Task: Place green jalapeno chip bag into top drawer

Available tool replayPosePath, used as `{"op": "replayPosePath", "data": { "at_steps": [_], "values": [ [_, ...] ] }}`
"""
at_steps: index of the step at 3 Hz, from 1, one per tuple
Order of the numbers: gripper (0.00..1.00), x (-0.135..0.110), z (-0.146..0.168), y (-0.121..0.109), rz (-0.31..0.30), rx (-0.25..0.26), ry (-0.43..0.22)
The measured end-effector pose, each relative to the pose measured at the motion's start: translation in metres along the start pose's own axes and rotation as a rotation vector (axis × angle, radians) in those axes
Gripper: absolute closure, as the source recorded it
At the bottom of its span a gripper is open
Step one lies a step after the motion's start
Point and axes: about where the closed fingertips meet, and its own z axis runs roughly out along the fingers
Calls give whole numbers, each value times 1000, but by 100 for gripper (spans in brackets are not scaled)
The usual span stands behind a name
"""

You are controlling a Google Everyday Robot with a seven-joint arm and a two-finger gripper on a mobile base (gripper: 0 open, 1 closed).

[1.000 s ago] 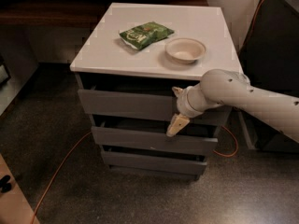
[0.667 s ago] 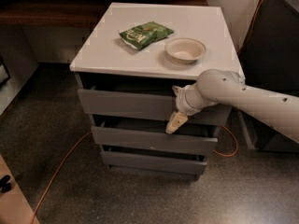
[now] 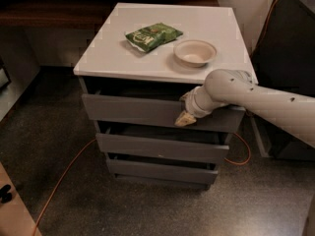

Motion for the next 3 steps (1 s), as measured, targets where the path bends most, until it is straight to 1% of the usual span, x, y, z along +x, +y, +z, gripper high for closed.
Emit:
{"op": "replayPosePath", "data": {
  "at_steps": [1, 2, 3],
  "values": [
    [61, 5, -9, 10, 28, -21, 17],
    [85, 8, -26, 28, 46, -42, 30],
    [100, 8, -51, 55, 75, -57, 34]
  ]
}}
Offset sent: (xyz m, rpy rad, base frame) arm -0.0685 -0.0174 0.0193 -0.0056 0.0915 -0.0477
